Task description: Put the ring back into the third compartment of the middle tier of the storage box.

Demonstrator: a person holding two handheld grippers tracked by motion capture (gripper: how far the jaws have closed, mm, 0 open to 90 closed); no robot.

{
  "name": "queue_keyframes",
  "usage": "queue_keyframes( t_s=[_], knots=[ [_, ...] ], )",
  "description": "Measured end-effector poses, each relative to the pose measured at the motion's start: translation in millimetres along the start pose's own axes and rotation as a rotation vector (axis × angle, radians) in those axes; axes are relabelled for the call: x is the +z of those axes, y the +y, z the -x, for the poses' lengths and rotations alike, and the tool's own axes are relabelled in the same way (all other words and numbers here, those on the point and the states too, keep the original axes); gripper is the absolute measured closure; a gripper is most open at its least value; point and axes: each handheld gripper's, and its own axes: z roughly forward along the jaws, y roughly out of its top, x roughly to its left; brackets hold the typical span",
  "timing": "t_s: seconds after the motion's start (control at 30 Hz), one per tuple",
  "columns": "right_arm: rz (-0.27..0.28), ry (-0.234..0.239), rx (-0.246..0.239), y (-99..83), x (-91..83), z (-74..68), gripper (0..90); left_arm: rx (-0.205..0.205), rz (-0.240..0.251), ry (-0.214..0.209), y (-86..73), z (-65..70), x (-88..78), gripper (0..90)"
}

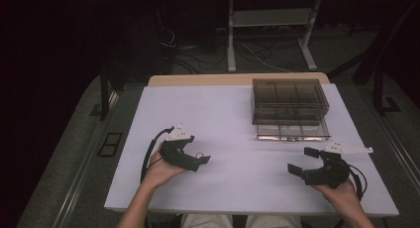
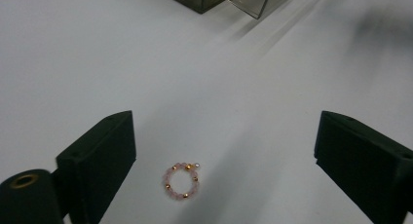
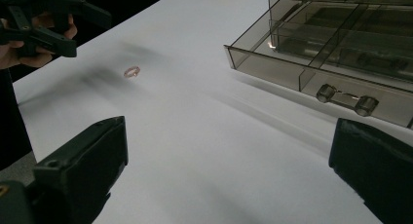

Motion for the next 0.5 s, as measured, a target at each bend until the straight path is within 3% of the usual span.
queue_keyframes(
  t_s=[0.27, 0.5],
  knots=[
    [0.002, 0.007, -0.002, 0.2, -0.4, -0.8, 0.2, -0.031, -0.020, -0.002, -2.4, -9.6, 6.2, 14.2],
    [0.003, 0.009, -0.003, 0.3, -0.5, -0.6, 0.2, -0.019, -0.025, 0.006, -7.4, -12.2, 8.2, 22.5]
  ],
)
